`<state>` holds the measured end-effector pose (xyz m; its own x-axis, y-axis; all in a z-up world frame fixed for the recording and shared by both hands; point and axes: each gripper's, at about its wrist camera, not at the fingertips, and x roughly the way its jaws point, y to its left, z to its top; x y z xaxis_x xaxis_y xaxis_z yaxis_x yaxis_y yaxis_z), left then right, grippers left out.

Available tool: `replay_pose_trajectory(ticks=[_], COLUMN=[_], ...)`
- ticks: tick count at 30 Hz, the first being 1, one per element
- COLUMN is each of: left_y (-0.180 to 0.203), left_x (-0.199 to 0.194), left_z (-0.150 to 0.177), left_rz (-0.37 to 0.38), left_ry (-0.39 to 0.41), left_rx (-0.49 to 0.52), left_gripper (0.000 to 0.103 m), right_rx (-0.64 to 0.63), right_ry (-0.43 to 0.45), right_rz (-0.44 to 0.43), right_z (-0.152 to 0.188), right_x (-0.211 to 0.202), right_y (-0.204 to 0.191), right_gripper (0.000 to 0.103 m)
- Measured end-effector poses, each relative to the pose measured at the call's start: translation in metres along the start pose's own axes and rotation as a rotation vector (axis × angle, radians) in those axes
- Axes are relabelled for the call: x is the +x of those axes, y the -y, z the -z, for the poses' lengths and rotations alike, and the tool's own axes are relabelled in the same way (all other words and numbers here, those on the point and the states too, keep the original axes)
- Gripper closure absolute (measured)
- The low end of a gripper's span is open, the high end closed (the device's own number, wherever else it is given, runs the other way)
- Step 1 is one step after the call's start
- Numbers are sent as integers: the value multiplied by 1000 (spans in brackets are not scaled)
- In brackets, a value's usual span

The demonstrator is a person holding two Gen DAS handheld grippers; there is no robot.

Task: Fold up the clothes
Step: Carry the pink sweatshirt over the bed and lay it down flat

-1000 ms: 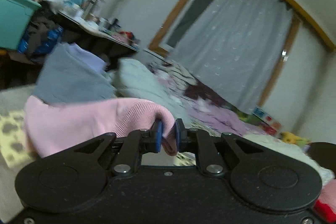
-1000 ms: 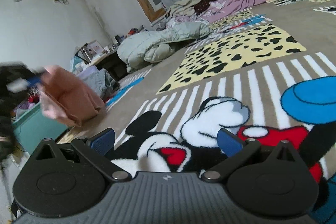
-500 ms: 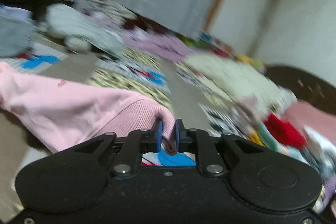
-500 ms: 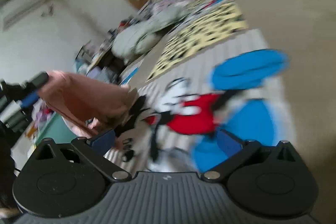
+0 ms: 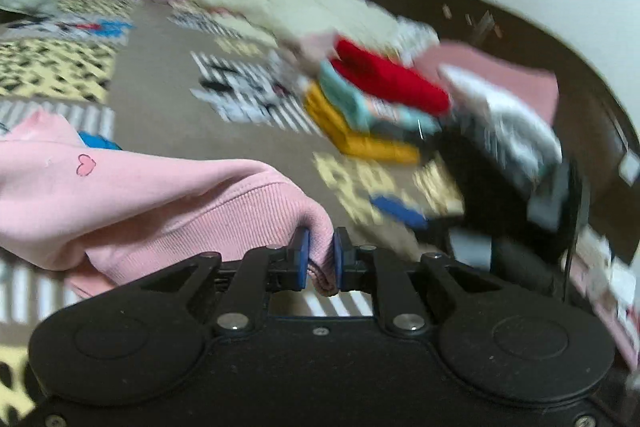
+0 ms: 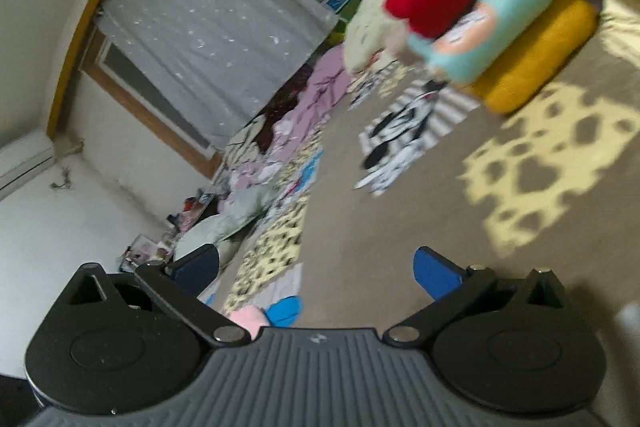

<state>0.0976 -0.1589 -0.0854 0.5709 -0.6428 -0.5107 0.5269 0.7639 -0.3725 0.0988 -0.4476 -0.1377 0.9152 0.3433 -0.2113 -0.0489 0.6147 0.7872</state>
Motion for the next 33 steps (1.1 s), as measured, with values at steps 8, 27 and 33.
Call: replay_pose_trajectory(ticks=[8, 27, 33], left_y=[-2, -160, -220], left_x=[3, -152, -148], left_z=[19, -18, -34], left_rz=[-27, -380, -482], left_ry=[-37, 304, 249], left_rx=[-30, -285, -209], left_gripper=[49, 40, 40], right_rx=[-10, -214, -261], right_ry=[-40, -209, -231], right_rz=[-34, -63, -32], right_z=[3, 39, 37], right_x=[3, 27, 35], right_y=[2, -57, -74], right_gripper=[0, 1, 5])
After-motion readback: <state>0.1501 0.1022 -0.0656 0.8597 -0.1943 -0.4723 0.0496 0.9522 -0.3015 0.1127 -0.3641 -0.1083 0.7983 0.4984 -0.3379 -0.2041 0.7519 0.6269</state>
